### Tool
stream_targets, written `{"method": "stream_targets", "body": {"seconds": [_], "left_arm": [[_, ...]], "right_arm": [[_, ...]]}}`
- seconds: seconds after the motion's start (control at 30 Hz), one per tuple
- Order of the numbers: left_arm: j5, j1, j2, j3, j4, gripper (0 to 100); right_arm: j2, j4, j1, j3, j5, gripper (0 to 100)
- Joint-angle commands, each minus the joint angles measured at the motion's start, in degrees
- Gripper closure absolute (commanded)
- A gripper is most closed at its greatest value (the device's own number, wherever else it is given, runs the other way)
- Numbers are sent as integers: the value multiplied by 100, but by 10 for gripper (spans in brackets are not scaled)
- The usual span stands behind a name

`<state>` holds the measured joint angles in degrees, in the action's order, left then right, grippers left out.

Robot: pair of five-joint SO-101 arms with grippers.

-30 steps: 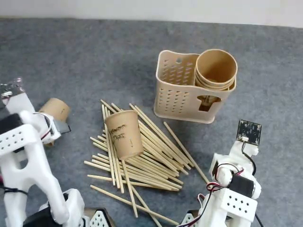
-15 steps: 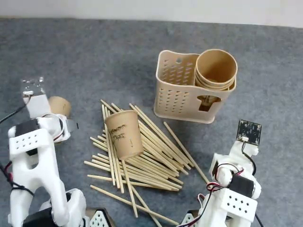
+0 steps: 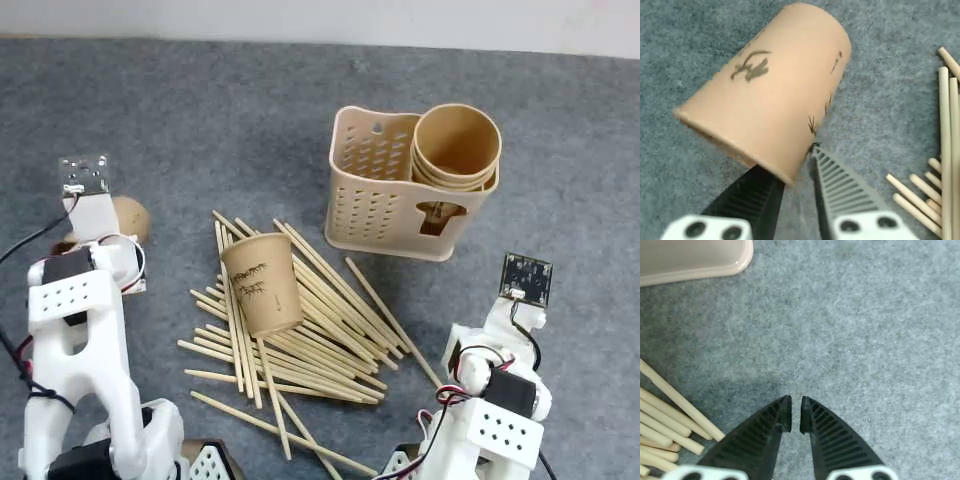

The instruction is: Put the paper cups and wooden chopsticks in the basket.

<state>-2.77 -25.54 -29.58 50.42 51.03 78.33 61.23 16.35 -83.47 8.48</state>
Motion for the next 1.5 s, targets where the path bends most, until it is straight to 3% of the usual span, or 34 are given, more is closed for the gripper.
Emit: {"method": "stream_targets", "body": {"seconds": [0.0,0.17,0.37,0.6,1.07,1.47], "left_arm": [[-44,119,-136,-514,-35,954],[-44,127,-136,-804,193,989],[-695,303,-136,-1692,1301,993],[-738,576,-136,-2923,2532,993],[-747,2044,-84,-5209,4633,990],[-738,3855,-75,-6141,4774,989]], "right_arm": [[57,-110,48,48,-35,952],[57,-110,48,48,-35,952],[66,-110,48,48,-35,952],[66,-110,57,48,-35,952],[66,-110,57,48,-35,952],[66,-136,57,-40,-26,952]]}}
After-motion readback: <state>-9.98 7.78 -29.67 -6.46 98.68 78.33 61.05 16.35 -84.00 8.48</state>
